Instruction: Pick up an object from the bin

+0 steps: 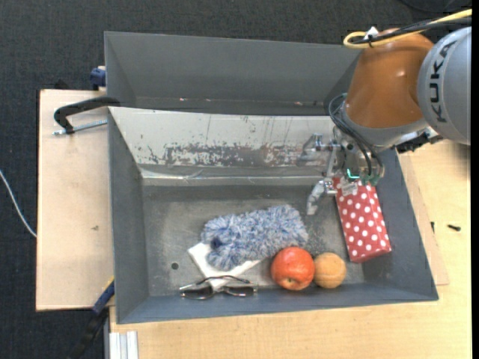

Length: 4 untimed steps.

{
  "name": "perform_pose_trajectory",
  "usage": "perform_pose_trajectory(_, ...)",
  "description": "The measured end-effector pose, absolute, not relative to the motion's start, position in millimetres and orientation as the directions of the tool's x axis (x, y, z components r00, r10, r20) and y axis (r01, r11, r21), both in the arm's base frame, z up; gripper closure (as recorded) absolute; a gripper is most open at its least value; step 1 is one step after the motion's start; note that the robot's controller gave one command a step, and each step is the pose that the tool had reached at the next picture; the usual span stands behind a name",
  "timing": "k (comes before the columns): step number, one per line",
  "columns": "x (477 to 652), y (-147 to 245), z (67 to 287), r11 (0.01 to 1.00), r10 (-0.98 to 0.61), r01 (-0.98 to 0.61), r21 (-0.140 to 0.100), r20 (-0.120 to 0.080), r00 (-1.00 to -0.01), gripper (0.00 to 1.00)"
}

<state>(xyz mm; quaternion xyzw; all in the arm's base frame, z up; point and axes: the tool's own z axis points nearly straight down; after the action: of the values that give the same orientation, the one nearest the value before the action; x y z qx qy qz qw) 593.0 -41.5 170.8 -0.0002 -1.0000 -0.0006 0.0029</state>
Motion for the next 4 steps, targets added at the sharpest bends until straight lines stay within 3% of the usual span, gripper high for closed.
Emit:
perform_pose_trajectory(1, 594.8, -41.4, 175.5, 1.0, 0.0, 0.0, 0.001, -0.003, -1.0, 0.0)
perform_pose_trajectory(2, 569.2, 3.0, 105.5, 1.0, 0.019, 0.019, 0.001, -0.006, -1.0, 0.0)
perform_pose_trajectory(3, 557.3, 17.0, 95.1, 1.0, 0.013, 0.013, 0.001, -0.002, -1.0, 0.0)
perform_pose_trajectory(4, 568.1, 26.9, 106.8, 0.995, -0.098, -0.099, 0.0, -0.008, -0.995, 0.0)
